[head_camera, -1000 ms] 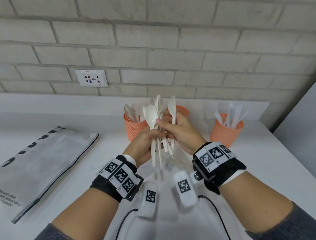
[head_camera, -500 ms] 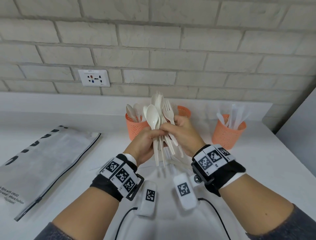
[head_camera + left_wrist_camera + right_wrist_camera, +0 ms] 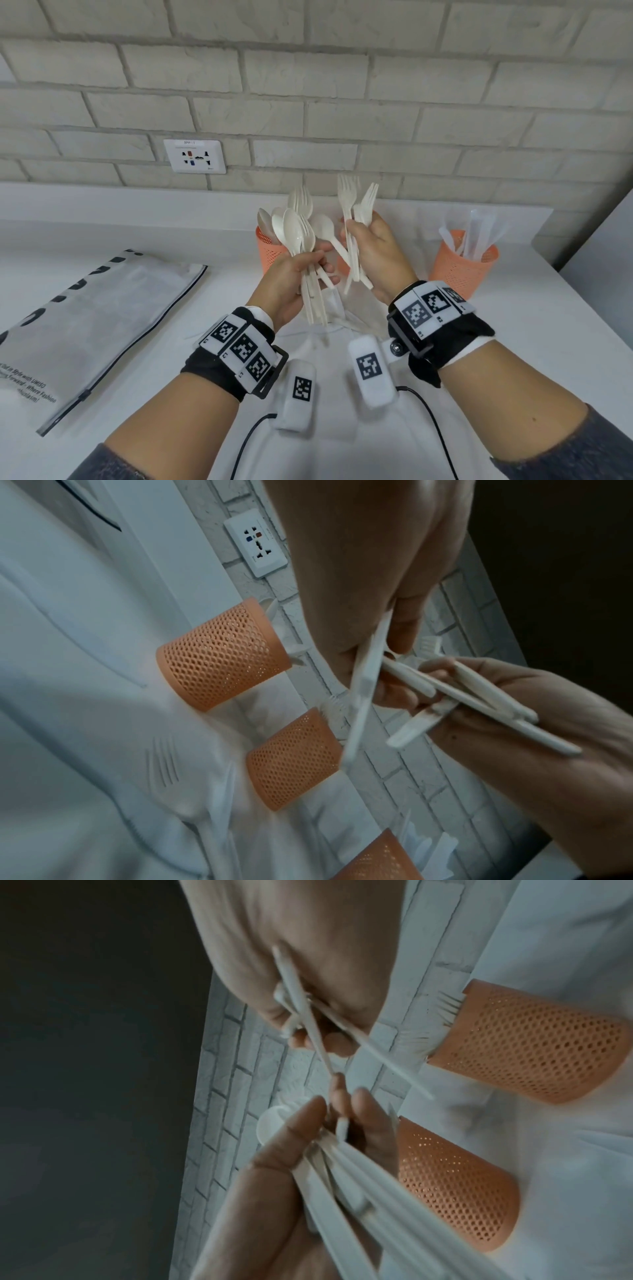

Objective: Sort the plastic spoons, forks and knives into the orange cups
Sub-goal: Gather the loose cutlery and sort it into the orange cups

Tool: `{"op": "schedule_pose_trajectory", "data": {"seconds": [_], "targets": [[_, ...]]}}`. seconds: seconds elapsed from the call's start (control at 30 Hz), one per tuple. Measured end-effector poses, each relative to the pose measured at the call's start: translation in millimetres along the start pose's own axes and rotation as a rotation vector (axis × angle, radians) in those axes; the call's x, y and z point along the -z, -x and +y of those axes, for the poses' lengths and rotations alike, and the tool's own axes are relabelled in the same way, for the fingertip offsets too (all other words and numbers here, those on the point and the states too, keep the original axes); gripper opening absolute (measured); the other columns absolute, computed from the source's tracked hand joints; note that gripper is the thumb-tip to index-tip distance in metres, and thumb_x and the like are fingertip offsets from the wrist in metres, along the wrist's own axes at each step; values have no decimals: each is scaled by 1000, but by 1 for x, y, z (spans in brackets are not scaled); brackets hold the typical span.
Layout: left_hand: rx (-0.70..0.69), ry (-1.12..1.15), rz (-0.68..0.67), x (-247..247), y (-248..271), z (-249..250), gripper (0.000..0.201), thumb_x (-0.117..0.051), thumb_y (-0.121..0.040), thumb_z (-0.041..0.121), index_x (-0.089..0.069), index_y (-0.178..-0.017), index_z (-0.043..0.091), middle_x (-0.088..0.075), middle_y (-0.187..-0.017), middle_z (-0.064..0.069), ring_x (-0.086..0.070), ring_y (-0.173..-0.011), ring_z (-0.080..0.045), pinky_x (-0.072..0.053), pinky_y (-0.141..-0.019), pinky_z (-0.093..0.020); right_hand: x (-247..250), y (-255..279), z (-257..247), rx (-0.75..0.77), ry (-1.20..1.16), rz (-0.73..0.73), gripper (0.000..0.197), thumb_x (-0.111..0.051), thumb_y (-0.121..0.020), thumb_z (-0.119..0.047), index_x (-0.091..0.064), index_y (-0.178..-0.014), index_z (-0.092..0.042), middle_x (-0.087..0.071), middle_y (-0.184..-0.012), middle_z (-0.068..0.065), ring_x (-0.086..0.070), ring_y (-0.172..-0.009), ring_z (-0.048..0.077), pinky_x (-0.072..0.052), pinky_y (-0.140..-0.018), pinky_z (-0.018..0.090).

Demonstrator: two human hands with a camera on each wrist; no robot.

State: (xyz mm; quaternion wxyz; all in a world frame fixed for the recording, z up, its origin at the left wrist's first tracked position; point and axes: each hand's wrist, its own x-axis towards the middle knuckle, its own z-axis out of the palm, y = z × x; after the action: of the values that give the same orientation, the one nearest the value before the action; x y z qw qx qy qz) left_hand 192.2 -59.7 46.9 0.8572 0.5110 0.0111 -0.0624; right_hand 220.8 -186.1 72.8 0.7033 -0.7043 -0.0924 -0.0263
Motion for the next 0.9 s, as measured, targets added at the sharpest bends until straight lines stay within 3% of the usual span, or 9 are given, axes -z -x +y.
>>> {"op": "schedule_pose_trajectory", "data": {"seconds": [0.1, 0.23, 0.33, 0.43, 0.57, 0.63, 0.73, 0.8, 0.9], "targets": [[-3, -56, -41, 0, 2, 1, 17, -42, -92, -4, -57, -86, 1, -47, -66, -9, -53, -54, -17, -54, -58, -31, 1, -4, 1, 6, -35, -87, 19, -48, -96, -31, -52, -84, -17, -55, -57, -2, -55, -47, 16, -45, -52, 30], [-1, -58, -93, -1, 5, -2, 18, -39, -91, -6, -57, -90, -2, -53, -59, -11, -51, -56, -22, -52, -58, -31, -5, -2, 8, -35, -37, -226, 24, -47, -96, -31, -53, -94, -8, -56, -60, 12, -53, -38, 25, -47, -40, 30], [46, -28, -75, 1, 6, -3, 19, -41, -91, -2, -60, -91, 1, -61, -69, -9, -59, -59, -19, -56, -59, -32, -6, -4, 18, 33, 111, -185, 30, -47, -94, -33, -53, -113, -11, -60, -71, 1, -59, -55, 12, -50, -58, 34], [47, -51, -68, -2, 6, -2, 19, -43, -96, 10, -60, -91, 5, -66, -76, -6, -66, -68, -17, -57, -63, -30, -6, -3, 21, 77, 212, -171, 21, -44, -97, -23, -52, -105, -6, -56, -69, -5, -56, -66, 9, -50, -74, 34], [-31, -77, -58, -4, 6, 2, 18, -45, -96, 8, -63, -100, 7, -67, -77, -9, -67, -69, -19, -59, -69, -33, -7, 4, 12, 30, 81, -167, 15, -53, -94, -19, -50, -102, -7, -53, -46, -11, -46, -40, 2, -41, -46, 20], [-51, -150, -78, -4, 6, 3, 19, -44, -95, 4, -61, -103, 7, -68, -74, -6, -67, -66, -16, -58, -68, -32, -6, 4, 8, -24, -22, -159, 18, -61, -88, -12, -51, -102, -5, -54, -47, -8, -44, -34, 3, -37, -38, 18], [-69, -255, -60, -3, 6, 2, 19, -45, -94, -2, -60, -103, 5, -66, -73, -5, -65, -62, -11, -58, -63, -27, -5, 3, 5, -68, -63, -180, 25, -68, -82, -5, -57, -104, -2, -59, -60, 5, -50, -39, 9, -39, -37, 20], [-78, -299, -67, -2, 7, 2, 22, -46, -92, -4, -60, -107, 5, -69, -71, 0, -65, -61, -10, -56, -59, -24, -4, 3, 4, -79, -31, -218, 14, -68, -82, -7, -62, -94, -6, -61, -65, 9, -50, -41, 12, -40, -39, 21], [-70, -301, -119, 0, 8, 4, 21, -47, -93, -1, -60, -108, 6, -69, -71, 1, -65, -63, -10, -54, -58, -23, -4, 6, 2, -75, -32, -233, 7, -63, -86, -7, -58, -88, -3, -54, -55, 4, -47, -36, 6, -38, -37, 18]]}}
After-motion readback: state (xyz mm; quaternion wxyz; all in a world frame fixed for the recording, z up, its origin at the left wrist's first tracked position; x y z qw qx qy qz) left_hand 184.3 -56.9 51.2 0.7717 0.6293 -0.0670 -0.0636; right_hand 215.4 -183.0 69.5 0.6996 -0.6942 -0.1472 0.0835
